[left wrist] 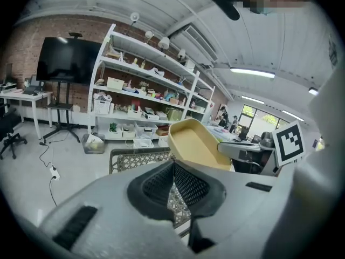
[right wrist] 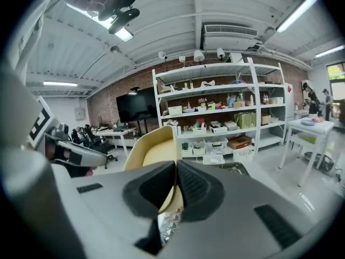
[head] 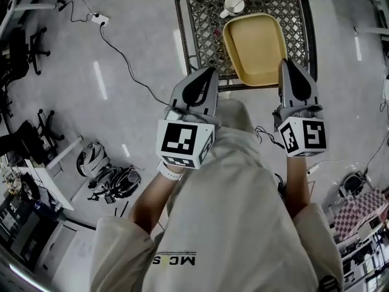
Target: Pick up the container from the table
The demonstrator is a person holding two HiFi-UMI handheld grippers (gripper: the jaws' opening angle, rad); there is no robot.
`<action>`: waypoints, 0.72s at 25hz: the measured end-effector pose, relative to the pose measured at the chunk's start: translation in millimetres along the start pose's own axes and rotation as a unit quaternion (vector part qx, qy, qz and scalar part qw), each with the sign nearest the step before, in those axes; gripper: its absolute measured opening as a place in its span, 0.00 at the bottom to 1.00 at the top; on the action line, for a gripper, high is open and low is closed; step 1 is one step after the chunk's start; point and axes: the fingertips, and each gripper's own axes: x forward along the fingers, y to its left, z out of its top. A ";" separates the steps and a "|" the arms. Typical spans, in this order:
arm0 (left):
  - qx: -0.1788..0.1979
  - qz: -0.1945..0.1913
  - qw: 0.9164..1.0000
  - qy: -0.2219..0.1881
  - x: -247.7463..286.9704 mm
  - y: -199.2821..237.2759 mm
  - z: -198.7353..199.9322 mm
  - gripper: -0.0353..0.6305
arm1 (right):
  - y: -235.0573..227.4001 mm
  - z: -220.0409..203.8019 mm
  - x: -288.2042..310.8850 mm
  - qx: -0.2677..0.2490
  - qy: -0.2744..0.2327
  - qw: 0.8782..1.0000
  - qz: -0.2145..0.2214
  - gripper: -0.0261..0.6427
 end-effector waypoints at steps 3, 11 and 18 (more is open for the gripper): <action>0.003 0.003 1.000 -0.017 -6.9 -0.4 13.4 0.09 | 0.8 17.0 -10.4 0.000 -0.017 1.000 -0.010 0.08; 0.027 -0.003 0.998 -0.050 -17.6 -16.5 39.8 0.09 | -2.1 44.6 -34.3 0.003 -0.054 0.998 -0.023 0.08; 0.038 -0.005 0.997 -0.070 -28.9 -22.9 52.8 0.09 | -0.1 56.9 -50.8 0.003 -0.074 0.997 -0.031 0.08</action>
